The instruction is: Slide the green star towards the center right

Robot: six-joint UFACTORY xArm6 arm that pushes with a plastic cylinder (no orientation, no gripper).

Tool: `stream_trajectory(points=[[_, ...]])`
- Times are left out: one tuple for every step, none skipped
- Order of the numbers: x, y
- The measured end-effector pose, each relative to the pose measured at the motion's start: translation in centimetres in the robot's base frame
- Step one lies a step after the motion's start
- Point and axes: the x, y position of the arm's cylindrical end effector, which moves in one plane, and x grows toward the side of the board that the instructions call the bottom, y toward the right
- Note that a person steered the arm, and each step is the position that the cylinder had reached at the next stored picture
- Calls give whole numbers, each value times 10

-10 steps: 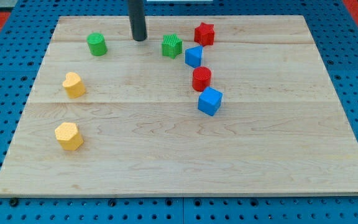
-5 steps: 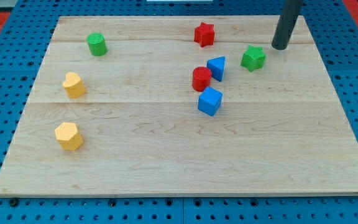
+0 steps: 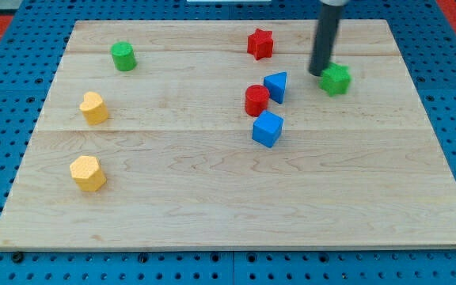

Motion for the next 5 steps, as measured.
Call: stream_trajectory(points=[[21,32],[54,32],[29,34],[2,74],[58,79]])
